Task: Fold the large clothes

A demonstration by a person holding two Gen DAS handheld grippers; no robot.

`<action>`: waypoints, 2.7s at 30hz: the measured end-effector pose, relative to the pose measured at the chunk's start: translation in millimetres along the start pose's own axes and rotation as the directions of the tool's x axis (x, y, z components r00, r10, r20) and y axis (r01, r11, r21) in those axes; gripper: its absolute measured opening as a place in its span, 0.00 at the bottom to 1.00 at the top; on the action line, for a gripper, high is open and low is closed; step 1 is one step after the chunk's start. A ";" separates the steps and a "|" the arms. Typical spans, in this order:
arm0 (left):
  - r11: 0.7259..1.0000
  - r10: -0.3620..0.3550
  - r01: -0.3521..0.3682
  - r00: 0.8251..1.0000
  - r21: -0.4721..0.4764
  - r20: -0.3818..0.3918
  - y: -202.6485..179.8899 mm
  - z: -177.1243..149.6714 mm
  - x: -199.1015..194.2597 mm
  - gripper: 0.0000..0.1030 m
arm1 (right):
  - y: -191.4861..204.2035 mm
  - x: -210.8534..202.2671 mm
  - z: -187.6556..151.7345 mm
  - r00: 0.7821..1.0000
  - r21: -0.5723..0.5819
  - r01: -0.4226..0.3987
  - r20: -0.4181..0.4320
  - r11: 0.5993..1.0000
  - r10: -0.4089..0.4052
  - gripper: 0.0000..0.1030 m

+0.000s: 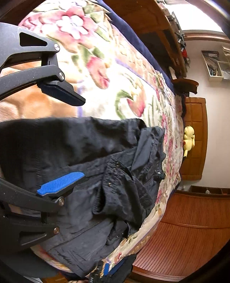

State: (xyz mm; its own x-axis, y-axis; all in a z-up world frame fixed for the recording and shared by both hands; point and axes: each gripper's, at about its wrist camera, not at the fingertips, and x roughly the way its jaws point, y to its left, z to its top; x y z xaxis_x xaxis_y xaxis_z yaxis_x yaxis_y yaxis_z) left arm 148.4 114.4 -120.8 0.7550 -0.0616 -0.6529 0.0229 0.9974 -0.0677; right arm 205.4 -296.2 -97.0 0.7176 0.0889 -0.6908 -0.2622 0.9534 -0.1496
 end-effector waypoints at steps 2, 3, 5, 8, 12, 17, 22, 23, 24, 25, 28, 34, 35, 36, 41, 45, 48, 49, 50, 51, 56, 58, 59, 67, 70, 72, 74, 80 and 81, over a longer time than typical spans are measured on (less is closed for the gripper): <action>1.000 -0.003 0.003 1.000 0.001 -0.003 1.6 -6.1 -3.4 0.75 | -5.8 0.5 -11.8 1.000 0.012 0.018 -0.023 1.000 -0.018 0.61; 1.000 -0.006 0.006 1.000 0.002 -0.006 2.2 -9.6 -4.9 0.74 | -8.5 0.0 -17.7 0.999 0.017 0.030 -0.034 0.999 -0.029 0.61; 1.000 -0.013 0.013 1.000 0.002 -0.020 3.9 -15.3 -6.7 0.66 | -13.4 0.4 -22.7 0.999 0.039 0.024 -0.036 0.999 -0.023 0.61; 1.000 -0.020 0.020 0.999 0.005 -0.038 5.5 -22.8 -8.5 0.57 | -21.5 -8.4 -28.0 1.000 0.096 0.007 -0.024 0.995 -0.005 0.61; 1.000 -0.027 0.026 0.998 -0.004 -0.050 8.5 -30.7 -13.3 0.55 | -23.0 -16.6 -36.9 1.000 0.124 0.000 -0.023 0.992 0.003 0.61; 0.999 -0.044 0.043 0.997 -0.027 -0.066 11.7 -39.3 -17.5 0.53 | -26.3 -24.9 -45.5 0.999 0.139 -0.017 -0.024 0.990 0.021 0.61; 0.997 -0.064 0.062 0.995 -0.036 -0.074 12.1 -44.3 -18.9 0.50 | -28.9 -28.9 -51.7 0.996 0.160 -0.076 -0.025 0.984 0.081 0.61; 0.997 -0.065 0.063 0.995 -0.035 -0.075 11.4 -44.5 -18.5 0.50 | -29.4 -29.4 -53.0 0.995 0.164 -0.086 -0.026 0.983 0.091 0.61; 0.997 -0.068 0.065 0.995 -0.034 -0.077 10.8 -44.7 -18.3 0.50 | -29.6 -29.6 -54.2 0.995 0.166 -0.094 -0.027 0.982 0.100 0.61; 0.997 -0.070 0.068 0.994 -0.033 -0.080 9.8 -45.2 -18.0 0.50 | -29.6 -28.7 -54.9 0.994 0.168 -0.098 -0.029 0.981 0.105 0.61; 0.997 -0.074 0.072 0.994 -0.026 -0.085 7.5 -47.1 -18.1 0.50 | -27.1 -27.2 -55.8 0.993 0.162 -0.110 -0.032 0.981 0.117 0.60; 0.996 -0.084 0.082 0.993 -0.028 -0.084 6.3 -50.4 -20.4 0.41 | -18.6 -22.0 -50.9 0.990 0.133 -0.125 -0.047 0.983 0.132 0.48; 0.996 -0.089 0.087 0.992 -0.027 -0.085 5.9 -49.8 -21.0 0.33 | -19.0 -21.7 -50.4 0.989 0.133 -0.134 -0.045 0.982 0.141 0.45; 0.996 -0.089 0.087 0.993 -0.027 -0.081 5.3 -49.2 -22.7 0.30 | -19.6 -21.5 -49.9 0.988 0.134 -0.142 -0.043 0.981 0.149 0.42; 0.994 -0.102 0.100 0.994 -0.042 -0.032 6.8 -39.3 -36.4 0.09 | -18.6 -25.8 -44.9 0.985 0.129 -0.171 -0.010 0.977 0.174 0.16; 0.994 -0.107 0.108 0.994 -0.026 0.026 0.3 -21.7 -54.5 0.06 | -19.0 -43.0 -31.5 0.981 0.124 -0.191 0.067 0.974 0.184 0.12; 0.993 -0.115 0.115 0.991 0.001 0.074 -8.1 -4.2 -72.8 0.06 | -23.4 -65.4 -17.3 0.974 0.131 -0.202 0.131 0.971 0.185 0.11; 0.993 -0.115 0.115 0.990 0.011 0.087 -10.7 0.7 -79.2 0.06 | -24.5 -72.8 -13.5 0.972 0.130 -0.203 0.146 0.970 0.184 0.11; 0.993 -0.116 0.113 0.988 0.026 0.105 -14.5 7.2 -88.8 0.06 | -25.6 -81.1 -9.7 0.970 0.132 -0.203 0.165 0.970 0.181 0.10; 0.993 -0.115 0.112 0.986 0.036 0.121 -17.5 12.1 -96.8 0.06 | -27.4 -89.9 -6.8 0.966 0.138 -0.207 0.183 0.969 0.181 0.10; 0.989 -0.133 0.117 0.971 0.087 0.198 -28.0 29.9 -144.6 0.05 | -33.0 -141.4 -4.6 0.943 0.150 -0.235 0.276 0.960 0.187 0.10; 0.987 -0.145 0.125 0.962 0.100 0.231 -29.8 34.4 -167.7 0.05 | -34.1 -164.2 -6.8 0.932 0.146 -0.240 0.310 0.960 0.186 0.10; 0.986 -0.150 0.128 0.958 0.105 0.244 -30.1 35.7 -176.8 0.05 | -34.3 -174.9 -9.7 0.928 0.144 -0.240 0.325 0.960 0.183 0.10; 0.980 -0.174 0.132 0.929 0.146 0.328 -34.9 40.5 -233.2 0.05 | -39.4 -250.7 -35.1 0.896 0.114 -0.221 0.416 0.969 0.155 0.09; 0.979 -0.187 0.142 0.915 0.149 0.358 -34.6 41.1 -253.1 0.05 | -43.2 -273.1 -49.8 0.876 0.115 -0.228 0.457 0.967 0.152 0.09; 0.977 -0.196 0.145 0.904 0.158 0.379 -36.3 40.4 -267.5 0.05 | -48.9 -287.0 -55.3 0.863 0.116 -0.230 0.483 0.966 0.148 0.09; 0.976 -0.199 0.145 0.895 0.163 0.398 -36.8 39.1 -277.9 0.05 | -54.3 -294.2 -59.5 0.853 0.115 -0.232 0.502 0.966 0.145 0.09; 0.978 -0.181 0.124 0.907 0.169 0.380 -42.0 37.0 -273.3 0.05 | -54.9 -271.2 -75.1 0.857 0.112 -0.222 0.496 0.969 0.139 0.09; 0.979 -0.177 0.124 0.913 0.164 0.368 -42.6 38.9 -266.3 0.05 | -56.1 -260.9 -75.8 0.866 0.116 -0.216 0.481 0.969 0.135 0.09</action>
State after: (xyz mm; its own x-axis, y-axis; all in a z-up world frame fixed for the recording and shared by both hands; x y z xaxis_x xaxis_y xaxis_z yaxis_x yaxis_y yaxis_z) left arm -28.1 89.8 85.3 0.9261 -0.2199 -0.3064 0.2235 0.9744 -0.0239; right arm -16.0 -394.8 37.9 0.8965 0.3450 -0.2781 -0.3344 0.9385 0.0862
